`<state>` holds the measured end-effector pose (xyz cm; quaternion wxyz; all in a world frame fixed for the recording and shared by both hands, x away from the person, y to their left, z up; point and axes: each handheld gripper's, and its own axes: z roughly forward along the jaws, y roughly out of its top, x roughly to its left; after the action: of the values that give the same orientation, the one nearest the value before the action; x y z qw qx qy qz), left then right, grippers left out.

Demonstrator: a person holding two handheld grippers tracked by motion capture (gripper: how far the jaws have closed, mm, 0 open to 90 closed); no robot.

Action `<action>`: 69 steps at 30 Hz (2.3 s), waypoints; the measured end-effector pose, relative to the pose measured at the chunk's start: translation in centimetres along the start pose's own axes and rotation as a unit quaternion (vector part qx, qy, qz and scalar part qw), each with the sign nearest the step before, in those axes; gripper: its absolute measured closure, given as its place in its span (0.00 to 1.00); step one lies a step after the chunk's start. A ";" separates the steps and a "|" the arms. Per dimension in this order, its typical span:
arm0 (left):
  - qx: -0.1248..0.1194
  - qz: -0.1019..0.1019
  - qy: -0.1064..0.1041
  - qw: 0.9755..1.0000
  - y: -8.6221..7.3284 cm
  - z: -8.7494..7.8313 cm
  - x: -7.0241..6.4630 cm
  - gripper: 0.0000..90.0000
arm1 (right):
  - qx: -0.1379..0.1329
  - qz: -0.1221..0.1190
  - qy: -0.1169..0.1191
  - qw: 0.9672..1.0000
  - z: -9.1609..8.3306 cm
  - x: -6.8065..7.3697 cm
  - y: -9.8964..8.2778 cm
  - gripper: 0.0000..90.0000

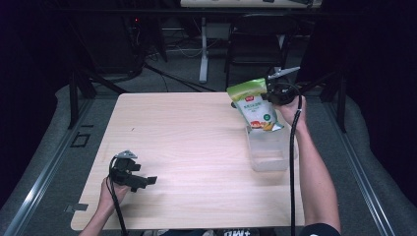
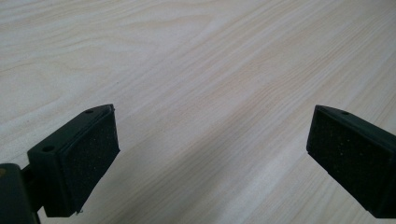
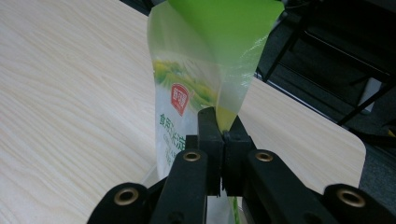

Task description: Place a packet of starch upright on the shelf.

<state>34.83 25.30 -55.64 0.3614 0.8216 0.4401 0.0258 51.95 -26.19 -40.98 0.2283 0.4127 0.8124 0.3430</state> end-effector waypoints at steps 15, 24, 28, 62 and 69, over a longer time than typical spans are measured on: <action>-0.002 0.000 -0.002 1.000 0.1 -0.1 0.0 0.02 | 0.005 0.029 -0.041 0.999 0.0 -0.6 -1.7 0.99; -0.001 -0.001 0.001 1.000 0.1 0.0 -0.1 0.02 | 0.010 0.023 -0.043 0.999 -0.1 -0.7 -1.4 0.85; -0.001 0.000 -0.002 1.000 0.1 0.0 -0.1 0.02 | 0.006 0.026 -0.027 0.999 -0.2 -0.7 -0.3 0.69; 0.005 0.004 -0.005 1.000 0.2 0.3 -0.2 0.02 | -0.104 0.003 -0.012 0.995 -1.2 0.2 -1.0 0.99; 0.005 0.004 -0.003 1.000 0.2 0.3 -0.3 0.02 | -0.084 0.037 -0.033 0.995 -0.9 -1.6 -2.9 0.99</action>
<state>34.89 24.86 -55.64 0.3586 0.8253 0.4355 0.0225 50.74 -29.10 -42.43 0.2757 0.4332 0.7567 0.4046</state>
